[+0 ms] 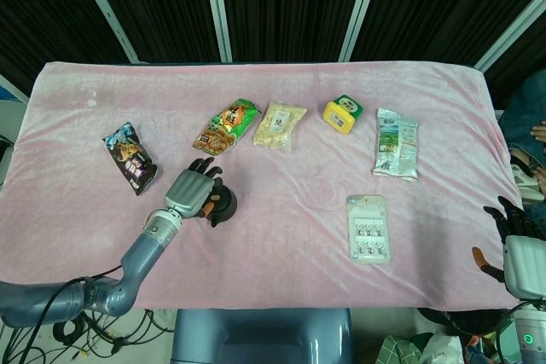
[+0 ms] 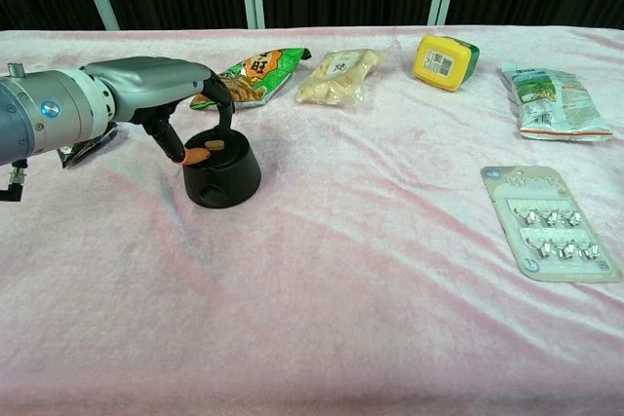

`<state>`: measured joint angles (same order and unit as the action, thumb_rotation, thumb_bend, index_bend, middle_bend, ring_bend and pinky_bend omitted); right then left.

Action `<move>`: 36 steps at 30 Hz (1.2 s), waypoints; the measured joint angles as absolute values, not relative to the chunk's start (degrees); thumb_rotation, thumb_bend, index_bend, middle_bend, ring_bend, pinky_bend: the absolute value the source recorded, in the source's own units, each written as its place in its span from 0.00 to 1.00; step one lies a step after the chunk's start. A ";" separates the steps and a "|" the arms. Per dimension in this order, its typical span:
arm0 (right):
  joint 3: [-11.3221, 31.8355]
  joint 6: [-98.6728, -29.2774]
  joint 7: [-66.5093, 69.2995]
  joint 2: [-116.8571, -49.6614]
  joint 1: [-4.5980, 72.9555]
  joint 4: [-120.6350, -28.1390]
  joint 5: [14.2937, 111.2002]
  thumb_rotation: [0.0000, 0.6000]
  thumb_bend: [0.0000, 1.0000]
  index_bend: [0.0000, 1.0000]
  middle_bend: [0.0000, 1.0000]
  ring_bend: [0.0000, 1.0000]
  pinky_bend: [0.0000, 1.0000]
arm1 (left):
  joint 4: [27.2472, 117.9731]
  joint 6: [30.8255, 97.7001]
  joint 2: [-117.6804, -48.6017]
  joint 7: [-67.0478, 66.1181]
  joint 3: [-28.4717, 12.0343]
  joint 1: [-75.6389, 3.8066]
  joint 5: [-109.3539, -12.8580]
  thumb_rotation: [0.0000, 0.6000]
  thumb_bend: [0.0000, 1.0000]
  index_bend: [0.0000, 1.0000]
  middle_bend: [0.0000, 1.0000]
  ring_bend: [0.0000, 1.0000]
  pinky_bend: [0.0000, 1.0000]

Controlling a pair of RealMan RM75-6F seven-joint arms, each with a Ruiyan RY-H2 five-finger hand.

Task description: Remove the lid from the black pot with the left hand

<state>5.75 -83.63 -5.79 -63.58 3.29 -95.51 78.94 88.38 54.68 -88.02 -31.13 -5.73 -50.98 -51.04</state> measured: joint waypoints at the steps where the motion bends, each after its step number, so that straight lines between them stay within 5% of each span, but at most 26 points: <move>1: 5.75 -83.62 -5.79 -63.58 3.30 -95.51 78.94 1.00 0.20 0.22 0.08 0.13 0.22 | 88.31 54.70 -88.07 -31.16 -5.74 -50.98 -51.03 1.00 0.37 0.45 0.20 0.00 0.10; 36: 5.93 -83.73 -5.58 -63.63 3.15 -95.74 78.45 1.00 0.20 0.22 0.08 0.13 0.22 | 87.02 55.31 -89.05 -31.35 -6.94 -50.81 -50.62 1.00 0.44 0.54 0.22 0.01 0.10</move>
<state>5.93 -83.73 -5.58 -63.63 3.15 -95.74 78.45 87.02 55.31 -89.05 -31.35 -6.94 -50.81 -50.62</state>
